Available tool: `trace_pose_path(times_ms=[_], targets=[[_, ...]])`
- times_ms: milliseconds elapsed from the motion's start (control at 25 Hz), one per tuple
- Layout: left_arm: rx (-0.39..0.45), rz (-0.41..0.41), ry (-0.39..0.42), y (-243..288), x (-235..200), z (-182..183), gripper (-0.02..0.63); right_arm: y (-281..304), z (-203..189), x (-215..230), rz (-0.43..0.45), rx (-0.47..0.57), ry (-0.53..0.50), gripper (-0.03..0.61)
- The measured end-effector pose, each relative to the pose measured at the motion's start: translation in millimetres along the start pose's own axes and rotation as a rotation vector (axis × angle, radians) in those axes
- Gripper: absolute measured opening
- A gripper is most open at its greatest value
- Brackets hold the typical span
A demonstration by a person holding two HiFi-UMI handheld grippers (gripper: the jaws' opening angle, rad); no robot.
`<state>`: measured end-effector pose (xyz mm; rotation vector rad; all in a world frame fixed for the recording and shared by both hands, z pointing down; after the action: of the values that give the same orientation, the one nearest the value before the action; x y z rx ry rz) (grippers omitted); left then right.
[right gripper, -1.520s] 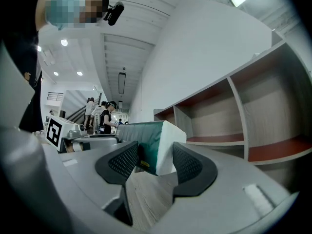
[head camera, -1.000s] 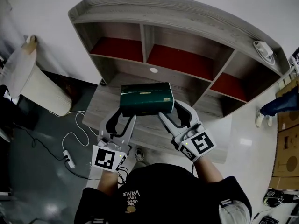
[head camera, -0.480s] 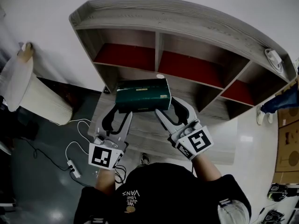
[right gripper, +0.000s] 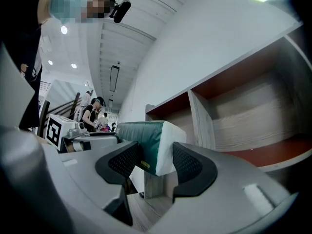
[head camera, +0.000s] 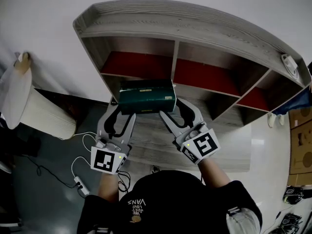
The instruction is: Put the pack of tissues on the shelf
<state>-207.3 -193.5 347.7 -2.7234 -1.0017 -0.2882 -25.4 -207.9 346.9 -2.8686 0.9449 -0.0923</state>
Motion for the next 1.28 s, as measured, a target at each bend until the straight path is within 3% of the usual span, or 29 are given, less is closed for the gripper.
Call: trace_pose_path(times_ms=[480,1280], targets=[[-0.036,-0.049,0.006,24,-46,-26,0.199,50,-14,5,-0.076,0.002,-0.069,0.227],[-0.050,-0.037,0.002,62,-88,-67,0.199,94,-35,22,-0.194,-0.050,-0.191,0.227]])
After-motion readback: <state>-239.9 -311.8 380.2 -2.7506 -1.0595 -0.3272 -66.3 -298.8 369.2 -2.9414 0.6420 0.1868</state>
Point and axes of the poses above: the fingertips, and each gripper's own axes: y forward along the fingers, x to its right, z out of its top, the point moved 5 cm from there along -y, backward along the fingers, and after that the axes turned 6 degrees about -z, right-handed, at the moved point
